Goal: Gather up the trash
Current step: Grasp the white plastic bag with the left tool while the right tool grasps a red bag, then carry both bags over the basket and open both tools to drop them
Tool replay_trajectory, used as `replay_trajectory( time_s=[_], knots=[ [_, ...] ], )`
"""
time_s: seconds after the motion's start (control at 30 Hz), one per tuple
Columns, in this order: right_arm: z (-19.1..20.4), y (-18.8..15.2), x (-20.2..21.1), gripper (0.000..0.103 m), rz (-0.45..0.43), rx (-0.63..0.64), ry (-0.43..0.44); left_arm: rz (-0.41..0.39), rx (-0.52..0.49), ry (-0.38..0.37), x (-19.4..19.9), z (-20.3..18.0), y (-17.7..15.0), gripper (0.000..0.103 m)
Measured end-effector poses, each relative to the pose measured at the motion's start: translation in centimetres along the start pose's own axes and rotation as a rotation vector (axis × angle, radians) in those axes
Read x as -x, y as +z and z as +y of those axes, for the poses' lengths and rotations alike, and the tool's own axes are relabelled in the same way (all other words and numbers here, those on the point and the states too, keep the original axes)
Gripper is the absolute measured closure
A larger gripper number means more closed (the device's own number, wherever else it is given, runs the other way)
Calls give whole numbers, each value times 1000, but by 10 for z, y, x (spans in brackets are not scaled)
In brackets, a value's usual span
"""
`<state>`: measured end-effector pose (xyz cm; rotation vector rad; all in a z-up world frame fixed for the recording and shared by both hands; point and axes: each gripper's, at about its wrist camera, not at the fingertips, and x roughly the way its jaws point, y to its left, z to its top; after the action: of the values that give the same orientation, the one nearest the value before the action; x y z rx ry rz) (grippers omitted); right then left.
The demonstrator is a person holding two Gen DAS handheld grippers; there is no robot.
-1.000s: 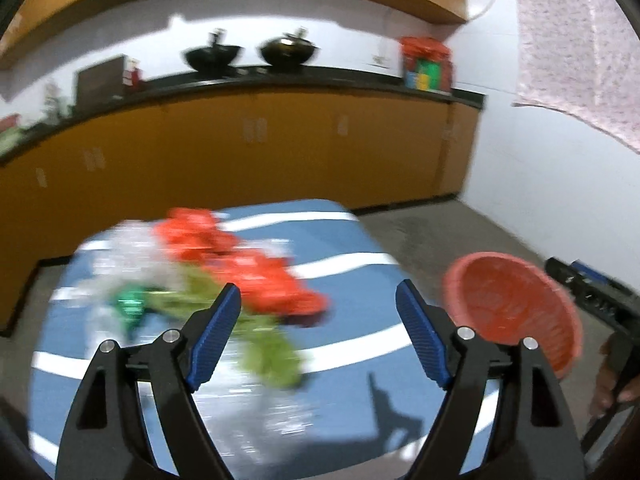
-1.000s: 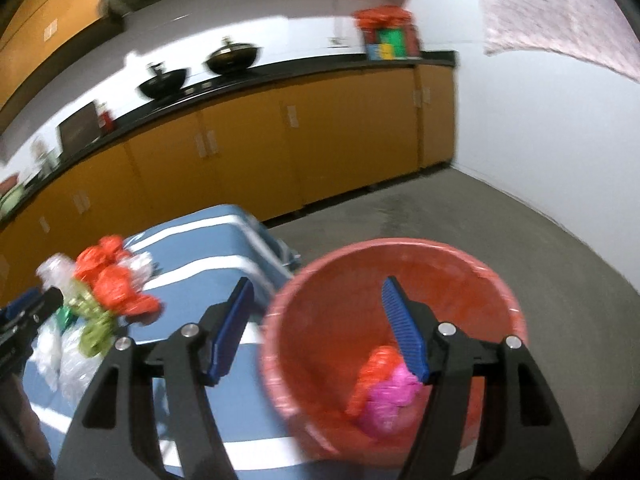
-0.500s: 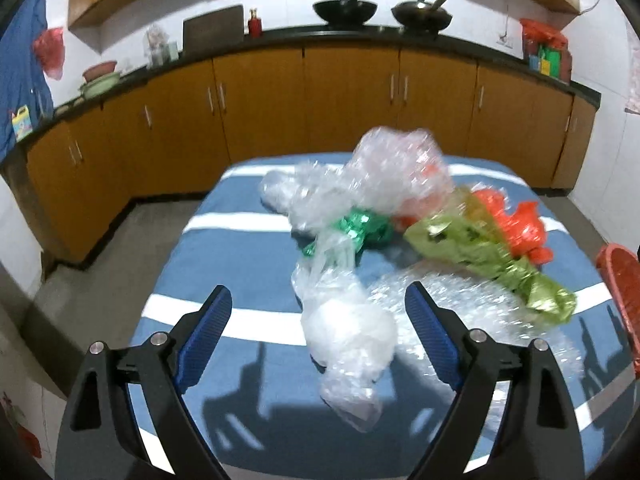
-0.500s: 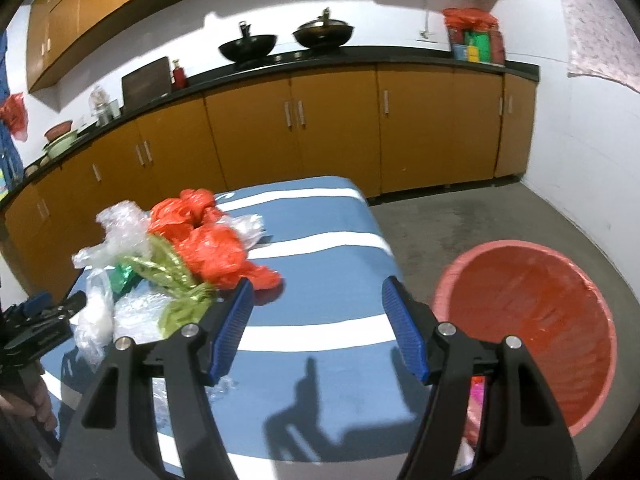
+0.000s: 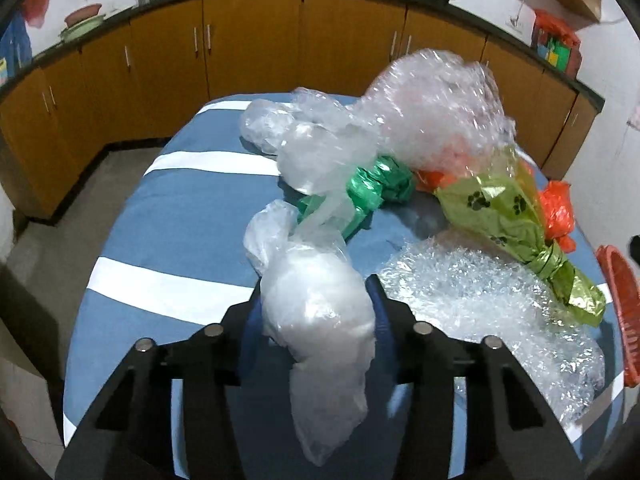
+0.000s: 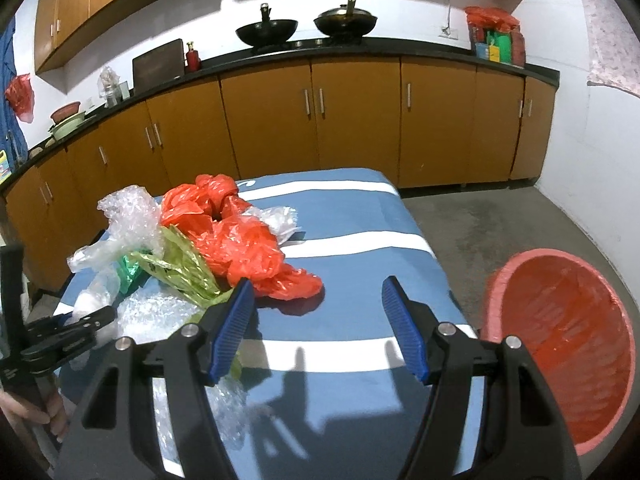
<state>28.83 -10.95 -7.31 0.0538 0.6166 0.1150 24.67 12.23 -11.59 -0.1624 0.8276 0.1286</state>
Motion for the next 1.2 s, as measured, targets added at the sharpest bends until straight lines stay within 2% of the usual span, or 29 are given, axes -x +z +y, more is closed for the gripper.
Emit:
replay_trajectory(
  time_s=[0.3,0.6,0.63,0.67,0.7,0.87,1.2],
  knots=[
    [20,19,-47,39,36,14,31,-55,33,13,18,36,4,56],
    [33,26,-98,39,124,17,77,-93,26,36,23,52,11,56],
    [36,24,-101,42,138,24,87,-93,27,36,24,53,10,56],
    [37,23,-102,54,144,28,94,-93,28,37,24,54,10,56],
    [39,21,-104,60,158,37,109,-94,30,39,24,53,10,56],
    [44,12,-97,70,155,72,123,-104,37,37,28,54,10,56],
    [25,18,-56,71,67,23,103,-148,28,30,48,45,17,56]
  ],
)
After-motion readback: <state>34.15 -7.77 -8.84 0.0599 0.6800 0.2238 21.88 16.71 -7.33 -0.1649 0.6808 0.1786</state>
